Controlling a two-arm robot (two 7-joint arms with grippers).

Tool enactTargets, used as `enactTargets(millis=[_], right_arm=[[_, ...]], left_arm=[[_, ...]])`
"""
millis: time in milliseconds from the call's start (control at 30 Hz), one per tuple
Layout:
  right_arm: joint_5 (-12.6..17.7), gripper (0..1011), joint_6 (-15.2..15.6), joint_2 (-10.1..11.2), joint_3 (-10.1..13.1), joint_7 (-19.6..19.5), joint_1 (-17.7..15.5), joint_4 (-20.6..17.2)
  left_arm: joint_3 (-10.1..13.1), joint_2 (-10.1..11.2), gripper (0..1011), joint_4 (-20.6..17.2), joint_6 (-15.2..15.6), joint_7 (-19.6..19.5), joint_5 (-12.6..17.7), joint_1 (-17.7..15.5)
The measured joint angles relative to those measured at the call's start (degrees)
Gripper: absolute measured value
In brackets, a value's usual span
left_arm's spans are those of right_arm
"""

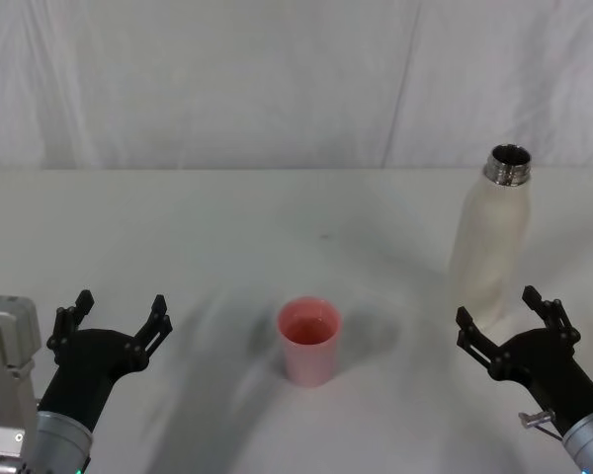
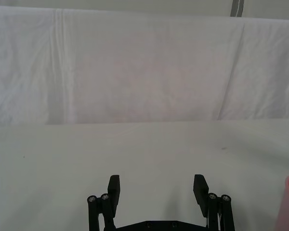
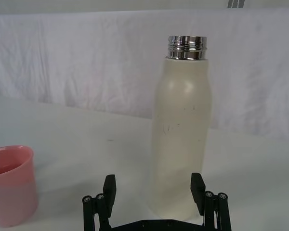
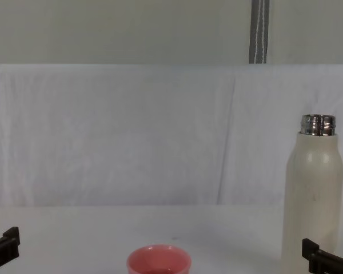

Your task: Grasp the thermos with one hand and pour water into the cup lid.

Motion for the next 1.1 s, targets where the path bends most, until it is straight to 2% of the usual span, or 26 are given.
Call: enactTargets(millis=[1100], right_arm=[[-0.09, 1001, -1.04, -0.33, 0.99, -0.22, -0.07, 0.03]], left_arm=[[0.00, 0.00, 1001, 0.00, 0.00, 0.00, 0.00, 0.00]])
